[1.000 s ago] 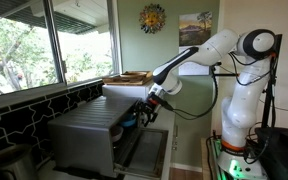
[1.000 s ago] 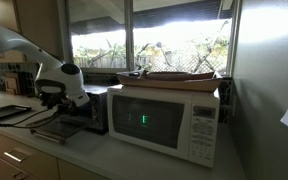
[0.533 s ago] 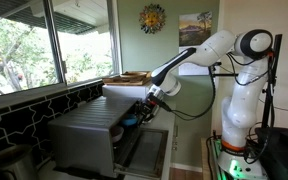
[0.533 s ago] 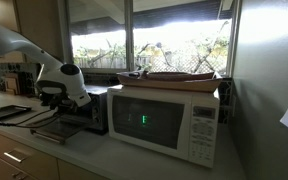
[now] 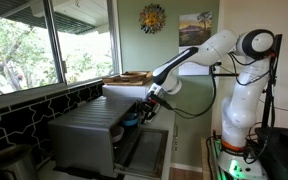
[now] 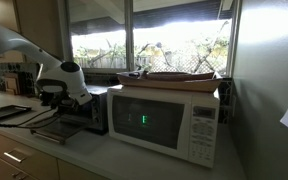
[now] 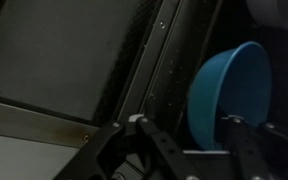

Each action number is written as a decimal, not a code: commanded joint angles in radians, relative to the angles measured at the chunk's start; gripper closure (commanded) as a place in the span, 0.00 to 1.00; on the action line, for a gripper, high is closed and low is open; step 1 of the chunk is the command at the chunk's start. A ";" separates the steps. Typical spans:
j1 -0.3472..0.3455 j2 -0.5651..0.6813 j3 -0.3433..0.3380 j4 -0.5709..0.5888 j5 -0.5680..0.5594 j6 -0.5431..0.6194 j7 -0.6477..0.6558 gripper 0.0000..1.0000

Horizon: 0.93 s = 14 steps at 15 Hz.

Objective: Remove the two bowls from the toaster oven and stack them together on top of the oven

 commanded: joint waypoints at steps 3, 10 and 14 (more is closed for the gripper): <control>-0.008 -0.036 -0.012 0.001 -0.064 -0.032 0.031 0.86; -0.021 -0.091 -0.026 0.003 -0.122 -0.070 0.040 0.99; -0.061 -0.153 -0.045 -0.001 -0.298 -0.226 0.051 0.99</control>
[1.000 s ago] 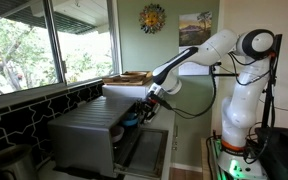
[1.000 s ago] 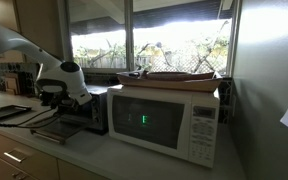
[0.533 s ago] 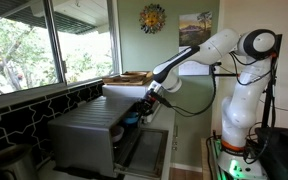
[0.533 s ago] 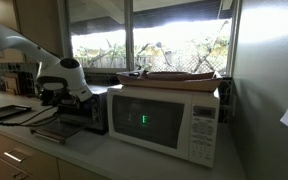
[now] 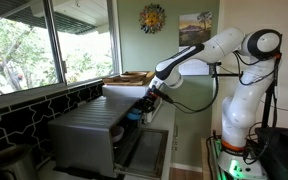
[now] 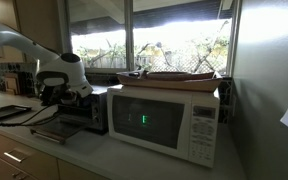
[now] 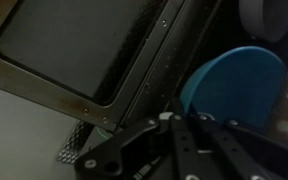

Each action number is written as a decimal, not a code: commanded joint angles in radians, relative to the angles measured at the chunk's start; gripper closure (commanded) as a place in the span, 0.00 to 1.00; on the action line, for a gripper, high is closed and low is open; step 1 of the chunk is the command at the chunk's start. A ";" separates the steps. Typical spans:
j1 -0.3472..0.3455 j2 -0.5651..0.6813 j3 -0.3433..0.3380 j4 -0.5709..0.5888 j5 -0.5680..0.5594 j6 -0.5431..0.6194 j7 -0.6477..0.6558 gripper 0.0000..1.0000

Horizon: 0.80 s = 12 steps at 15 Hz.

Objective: Remove the two bowls from the toaster oven and stack them together on top of the oven

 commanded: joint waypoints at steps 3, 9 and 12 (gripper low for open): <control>-0.065 -0.121 -0.040 0.008 -0.284 -0.315 0.055 0.99; -0.069 -0.166 -0.050 0.124 -0.495 -0.646 0.036 0.99; -0.059 -0.147 -0.032 0.209 -0.444 -0.638 0.099 0.99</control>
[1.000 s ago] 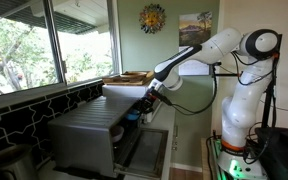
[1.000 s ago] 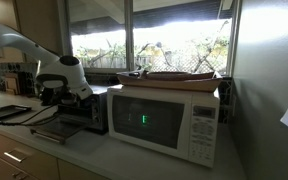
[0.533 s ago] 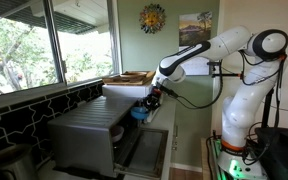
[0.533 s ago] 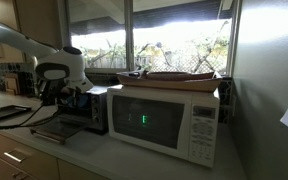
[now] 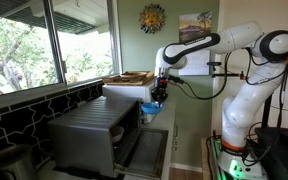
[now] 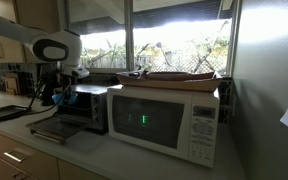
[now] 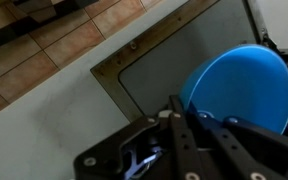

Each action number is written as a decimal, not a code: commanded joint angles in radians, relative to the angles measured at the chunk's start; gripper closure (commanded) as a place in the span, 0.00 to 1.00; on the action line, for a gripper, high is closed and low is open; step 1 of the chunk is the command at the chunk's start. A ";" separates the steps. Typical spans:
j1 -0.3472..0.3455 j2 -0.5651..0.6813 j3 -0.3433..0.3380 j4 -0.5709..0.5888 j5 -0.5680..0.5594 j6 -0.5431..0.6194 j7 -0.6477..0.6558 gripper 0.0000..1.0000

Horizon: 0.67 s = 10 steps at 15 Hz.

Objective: Remove the two bowls from the toaster oven and stack them together on top of the oven

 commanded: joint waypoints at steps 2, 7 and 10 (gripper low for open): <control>0.012 0.051 0.030 0.132 0.043 -0.016 0.134 0.99; -0.006 0.161 0.104 0.250 0.021 0.051 0.385 0.99; -0.009 0.243 0.137 0.294 -0.028 0.159 0.563 0.99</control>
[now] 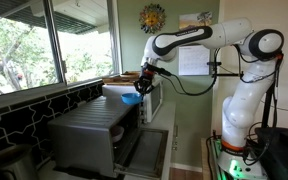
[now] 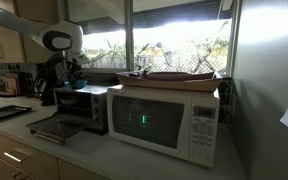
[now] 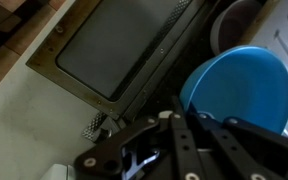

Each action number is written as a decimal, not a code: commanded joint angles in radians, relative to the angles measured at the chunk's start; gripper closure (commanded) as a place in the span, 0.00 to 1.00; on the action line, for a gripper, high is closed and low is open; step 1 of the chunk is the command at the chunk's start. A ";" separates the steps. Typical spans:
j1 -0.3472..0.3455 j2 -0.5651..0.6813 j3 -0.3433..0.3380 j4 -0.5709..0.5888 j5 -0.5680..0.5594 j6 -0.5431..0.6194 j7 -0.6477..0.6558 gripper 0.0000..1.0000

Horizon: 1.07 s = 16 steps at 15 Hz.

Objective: Remove the two bowls from the toaster oven and stack them together on top of the oven

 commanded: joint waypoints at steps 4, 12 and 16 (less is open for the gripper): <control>0.004 0.169 0.039 0.110 -0.134 0.129 0.302 0.99; 0.071 0.102 -0.052 0.121 -0.009 0.063 0.102 0.34; 0.099 0.011 -0.101 0.039 0.123 -0.004 -0.161 0.05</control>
